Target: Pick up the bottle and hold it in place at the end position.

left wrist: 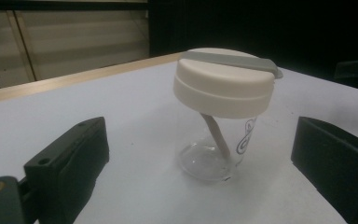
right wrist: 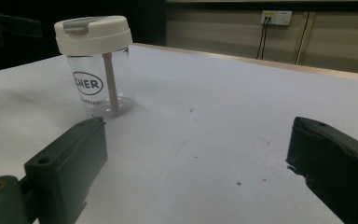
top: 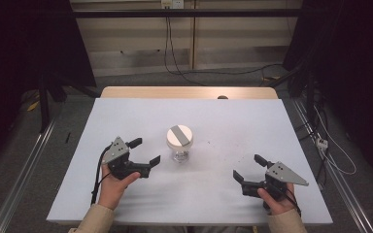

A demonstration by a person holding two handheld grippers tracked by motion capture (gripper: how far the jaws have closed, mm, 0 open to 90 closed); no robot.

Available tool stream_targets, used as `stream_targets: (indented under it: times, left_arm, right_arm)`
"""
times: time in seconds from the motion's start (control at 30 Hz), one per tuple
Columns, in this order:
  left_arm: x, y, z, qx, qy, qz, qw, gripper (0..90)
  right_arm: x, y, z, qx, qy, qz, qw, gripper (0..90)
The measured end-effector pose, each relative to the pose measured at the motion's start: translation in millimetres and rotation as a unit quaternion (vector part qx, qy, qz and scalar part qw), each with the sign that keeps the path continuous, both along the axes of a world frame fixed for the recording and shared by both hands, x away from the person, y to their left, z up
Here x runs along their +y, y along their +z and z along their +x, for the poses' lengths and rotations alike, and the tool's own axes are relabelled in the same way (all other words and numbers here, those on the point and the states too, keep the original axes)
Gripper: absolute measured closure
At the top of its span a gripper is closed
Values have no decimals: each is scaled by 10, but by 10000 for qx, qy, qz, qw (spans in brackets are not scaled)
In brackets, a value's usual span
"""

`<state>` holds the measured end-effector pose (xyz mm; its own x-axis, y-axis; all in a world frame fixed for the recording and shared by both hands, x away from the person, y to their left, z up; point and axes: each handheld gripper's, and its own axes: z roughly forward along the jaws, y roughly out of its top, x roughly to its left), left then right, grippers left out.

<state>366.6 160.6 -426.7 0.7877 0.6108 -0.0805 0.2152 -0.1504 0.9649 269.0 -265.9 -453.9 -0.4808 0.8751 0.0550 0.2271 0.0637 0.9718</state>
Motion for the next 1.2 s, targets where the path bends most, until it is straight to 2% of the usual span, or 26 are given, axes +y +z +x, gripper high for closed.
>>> stream_targets:
  times: [0.17,0.23,0.5,0.67,0.87,1.2]
  left_arm:
    - [-90,3,36,46,-32,75,10000,38]
    - [-140,-5,57,123,-22,97,9999,38]
    - [-258,3,111,120,-73,180,9997,39]
    - [-333,-15,161,189,-65,280,9994,40]
    - [-392,-22,203,211,-99,281,9993,52]
    - [-529,-54,279,242,-109,495,9984,56]
  right_arm:
    - [3,2,-1,-8,21,-3,10000,47]
    - [1,4,-3,-20,20,-10,10000,47]
    - [0,7,-3,-32,41,-13,10000,48]
    - [3,9,-5,-24,23,11,10000,48]
    - [-2,10,-3,-38,39,-10,10000,48]
    - [-4,12,-5,-47,34,7,10000,48]
